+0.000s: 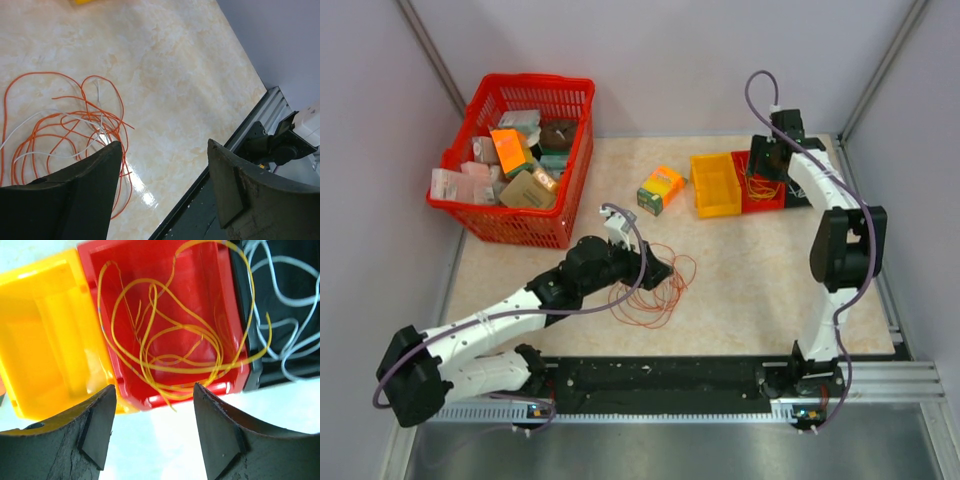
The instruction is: Untangle the cables
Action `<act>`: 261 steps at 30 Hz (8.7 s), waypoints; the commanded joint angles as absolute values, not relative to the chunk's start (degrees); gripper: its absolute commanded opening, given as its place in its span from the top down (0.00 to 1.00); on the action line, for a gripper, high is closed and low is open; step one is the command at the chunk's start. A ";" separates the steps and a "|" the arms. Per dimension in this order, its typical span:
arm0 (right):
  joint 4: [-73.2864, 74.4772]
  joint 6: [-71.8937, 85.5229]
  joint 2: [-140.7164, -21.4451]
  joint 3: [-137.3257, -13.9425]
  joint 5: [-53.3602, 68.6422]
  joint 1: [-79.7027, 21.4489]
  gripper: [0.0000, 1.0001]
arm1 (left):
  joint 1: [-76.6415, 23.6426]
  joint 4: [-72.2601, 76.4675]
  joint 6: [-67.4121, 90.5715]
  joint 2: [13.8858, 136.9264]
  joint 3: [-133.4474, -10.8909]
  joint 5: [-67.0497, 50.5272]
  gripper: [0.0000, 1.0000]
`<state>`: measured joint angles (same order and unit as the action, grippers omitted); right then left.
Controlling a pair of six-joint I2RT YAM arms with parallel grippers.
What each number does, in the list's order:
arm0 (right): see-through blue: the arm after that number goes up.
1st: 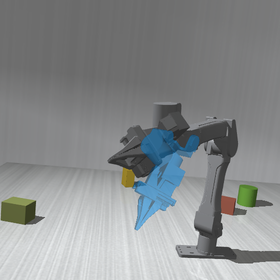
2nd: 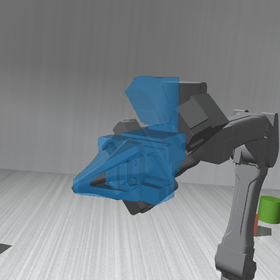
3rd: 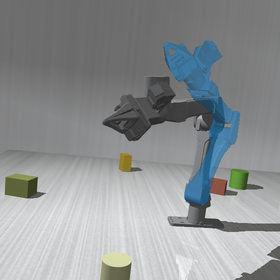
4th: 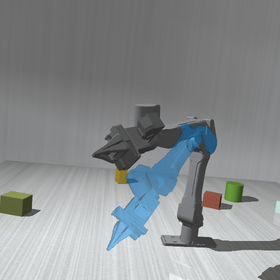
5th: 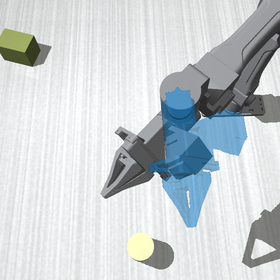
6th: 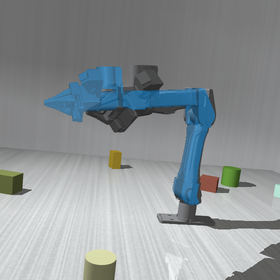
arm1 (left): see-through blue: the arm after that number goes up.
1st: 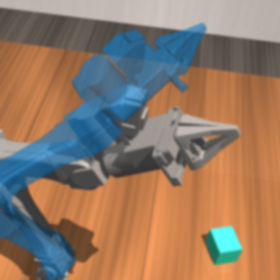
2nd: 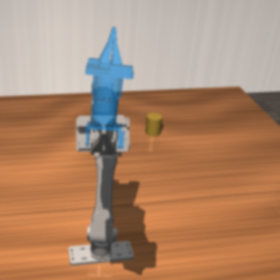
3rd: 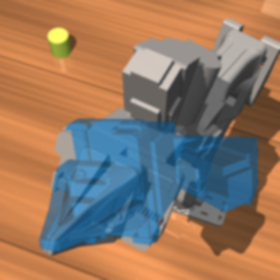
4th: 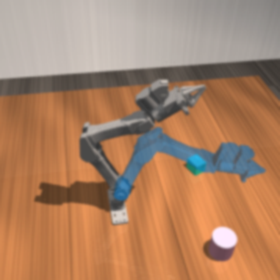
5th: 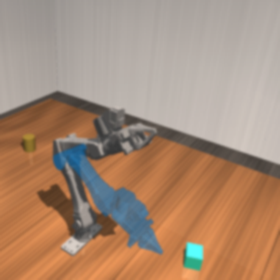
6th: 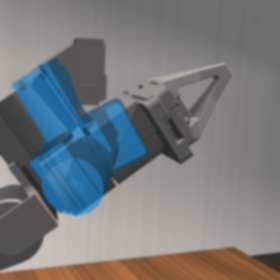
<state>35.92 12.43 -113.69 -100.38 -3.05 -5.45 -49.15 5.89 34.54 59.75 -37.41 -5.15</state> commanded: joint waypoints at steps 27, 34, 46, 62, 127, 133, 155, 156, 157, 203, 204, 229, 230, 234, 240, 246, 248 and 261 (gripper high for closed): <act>0.79 37.09 -74.97 -40.96 27.50 -27.25 0.70 | -44.65 -2.60 43.67 88.75 -52.71 -1.85 0.59; 1.05 35.86 -73.04 -37.79 26.46 -27.33 0.72 | -44.65 -5.71 48.51 96.94 -58.62 1.58 0.61; 2.20 35.07 -72.68 -37.97 25.40 -27.16 0.70 | -44.65 -6.86 50.62 96.59 -57.92 1.32 0.51; -6.15 38.93 -81.12 -38.14 33.30 -28.12 0.75 | -44.74 12.29 39.74 75.88 -45.37 -1.82 1.00; -12.06 6.50 -63.91 -54.92 11.44 -50.45 1.00 | -44.83 4.04 34.81 48.87 -72.60 -3.96 1.00; -0.99 6.07 -60.91 -68.86 6.86 -50.45 1.00 | -44.82 3.25 33.31 48.78 -70.58 -0.71 1.00; 22.76 6.14 -66.89 -91.69 6.87 -50.36 1.00 | -44.82 3.08 33.14 49.13 -62.32 -2.72 1.00; 23.46 6.85 -66.80 -91.15 6.16 -50.36 1.00 | -44.82 2.90 32.79 49.13 -61.79 -3.07 1.00; 24.34 7.55 -66.88 -91.14 6.24 -50.36 1.00 | -44.82 2.47 32.26 49.39 -61.44 -3.51 1.00; 43.15 15.57 -72.07 -128.66 2.91 -50.27 1.00 | -52.47 10.90 32.24 69.96 -35.70 4.74 1.00; 43.15 14.77 -71.98 -129.89 1.94 -50.36 1.00 | -52.30 11.16 33.56 69.96 -34.73 5.18 1.00; 42.45 13.36 -72.69 -121.99 6.75 -37.44 1.00 | -50.98 12.47 30.78 57.40 -27.59 -4.26 0.72; 42.45 13.71 -72.34 -121.47 8.42 -37.44 1.00 | -50.98 12.65 29.11 57.22 -28.38 -6.83 0.60; 42.36 15.73 -71.10 -121.02 13.00 -37.44 1.00 | -50.98 9.15 23.57 57.13 -34.70 -10.02 0.01; 40.70 20.29 -71.81 -124.36 19.24 -37.44 1.00 | -50.98 14.75 18.73 59.32 -38.32 -4.84 0.02; 38.59 23.46 -72.68 -127.44 21.97 -37.44 1.00 | -51.06 31.88 16.35 71.34 -37.79 -2.80 0.01; 38.23 23.99 -72.95 -128.49 22.50 -37.44 1.00 | -51.41 34.00 18.62 76.00 -39.54 -4.56 0.01; 36.47 27.07 -72.16 -128.32 25.93 -37.44 1.00 | -53.70 59.16 21.36 92.55 -42.27 -12.13 0.48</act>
<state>39.00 25.63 -73.08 -127.57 24.29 -37.60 -54.30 53.32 20.16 90.06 -36.77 -10.26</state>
